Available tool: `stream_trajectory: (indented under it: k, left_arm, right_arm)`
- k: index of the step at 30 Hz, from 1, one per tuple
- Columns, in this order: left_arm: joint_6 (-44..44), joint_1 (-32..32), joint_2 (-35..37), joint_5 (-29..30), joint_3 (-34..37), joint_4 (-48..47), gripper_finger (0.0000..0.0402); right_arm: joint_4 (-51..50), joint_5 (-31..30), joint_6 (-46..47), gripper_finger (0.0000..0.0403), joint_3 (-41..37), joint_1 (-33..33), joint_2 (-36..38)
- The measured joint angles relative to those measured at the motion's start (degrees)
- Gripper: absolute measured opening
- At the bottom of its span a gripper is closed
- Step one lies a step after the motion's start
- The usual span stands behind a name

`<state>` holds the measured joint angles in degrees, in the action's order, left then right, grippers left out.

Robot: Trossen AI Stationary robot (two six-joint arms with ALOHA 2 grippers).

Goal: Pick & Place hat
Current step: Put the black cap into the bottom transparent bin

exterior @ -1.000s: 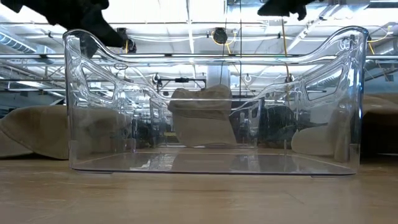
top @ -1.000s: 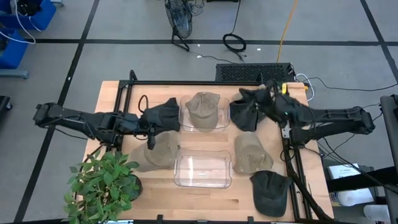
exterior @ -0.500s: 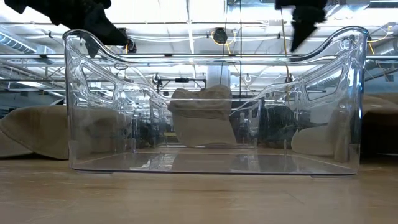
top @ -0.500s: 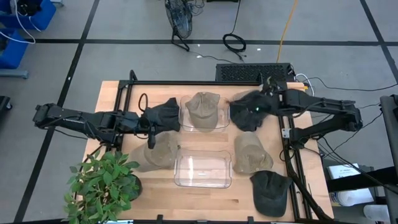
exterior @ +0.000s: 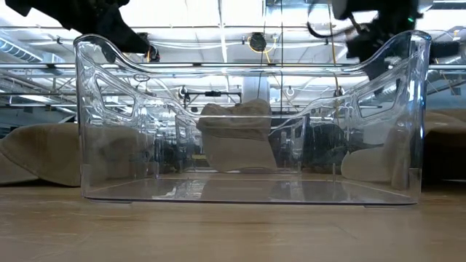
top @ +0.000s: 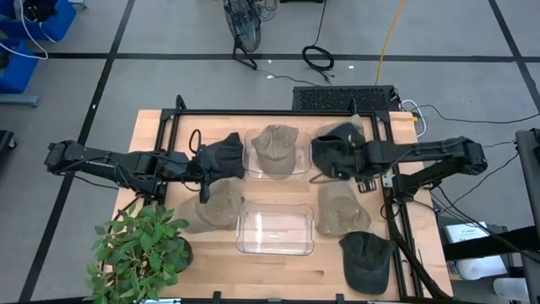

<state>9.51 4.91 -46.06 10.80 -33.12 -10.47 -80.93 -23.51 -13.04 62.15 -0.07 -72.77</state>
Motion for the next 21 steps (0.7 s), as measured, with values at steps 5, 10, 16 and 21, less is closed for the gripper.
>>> stream_trajectory:
  k: [5,10,16,21]
  left_arm:
    - [0.41,0.02,0.00,-0.36,0.00,0.23,0.0004]
    - [1.45,-0.02,0.00,-0.33,0.00,1.33,0.0018]
    - [1.49,0.00,0.00,-0.32,0.00,1.81,0.0013]
    - [2.81,0.00,0.00,-0.06,0.00,1.80,0.0008]
  right_arm:
    - [11.42,-1.21,-7.86,0.0270,-9.41,3.53,0.12]
    - [23.76,-3.48,-15.33,0.0276,-17.28,5.13,0.17]
    - [36.30,-14.53,-25.16,0.0260,-25.93,4.48,0.08]
    - [46.93,-16.08,-29.77,0.0220,-31.45,2.33,0.08]
